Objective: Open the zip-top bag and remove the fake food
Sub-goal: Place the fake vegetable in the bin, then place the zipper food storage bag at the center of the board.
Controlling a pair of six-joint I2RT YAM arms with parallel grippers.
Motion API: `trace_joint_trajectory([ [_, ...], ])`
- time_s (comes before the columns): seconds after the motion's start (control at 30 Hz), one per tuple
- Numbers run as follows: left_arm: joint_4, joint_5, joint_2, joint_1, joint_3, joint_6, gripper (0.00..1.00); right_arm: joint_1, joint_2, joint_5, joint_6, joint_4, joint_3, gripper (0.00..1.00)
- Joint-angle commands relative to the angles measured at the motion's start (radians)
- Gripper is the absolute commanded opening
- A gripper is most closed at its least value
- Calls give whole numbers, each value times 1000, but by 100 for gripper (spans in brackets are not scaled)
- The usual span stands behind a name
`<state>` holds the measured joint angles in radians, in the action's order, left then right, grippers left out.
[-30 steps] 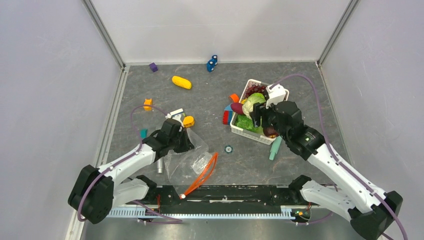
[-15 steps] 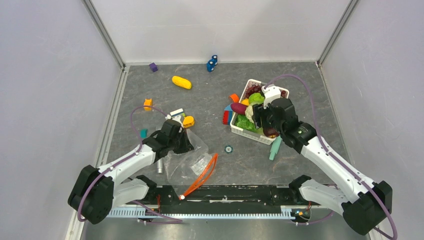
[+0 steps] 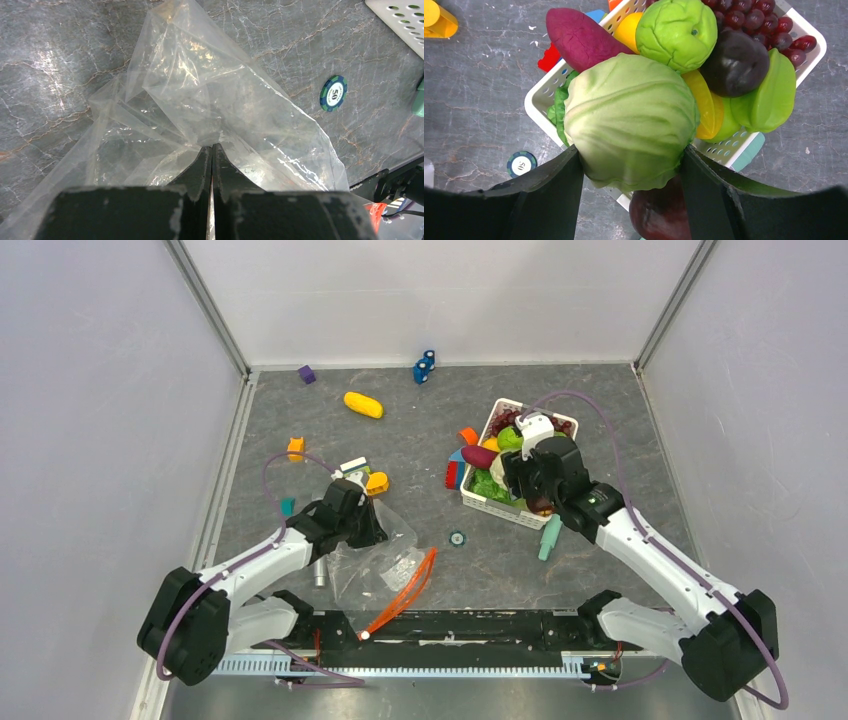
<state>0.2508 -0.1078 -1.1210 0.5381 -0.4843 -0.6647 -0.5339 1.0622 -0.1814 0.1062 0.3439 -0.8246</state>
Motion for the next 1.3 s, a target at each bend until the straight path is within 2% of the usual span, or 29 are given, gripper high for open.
trace_joint_trajectory([
  [0.0,-31,-13,-4,-6,-3,-8,3,6,7,-16,-20,-61,5,65],
  [0.17,-31,-13,-4,-6,-1,-8,4,8,14,-35,-21,-62,5,81],
  [0.5,-22,-10,1,-6,-13,-9,16,6,-3,-46,-35,-65,-24,98],
  [0.8,-17,-2,13,-6,-25,-13,21,6,-15,-80,-55,-30,-95,98],
  [1.07,31,39,18,-45,-140,32,3,7,-88,-119,-73,18,-165,98],
  [1.23,69,31,-4,-132,-223,77,2,6,-140,-108,-65,32,-178,98],
  [1.27,77,27,-10,-145,-239,87,6,6,-151,-105,-65,36,-179,98],
])
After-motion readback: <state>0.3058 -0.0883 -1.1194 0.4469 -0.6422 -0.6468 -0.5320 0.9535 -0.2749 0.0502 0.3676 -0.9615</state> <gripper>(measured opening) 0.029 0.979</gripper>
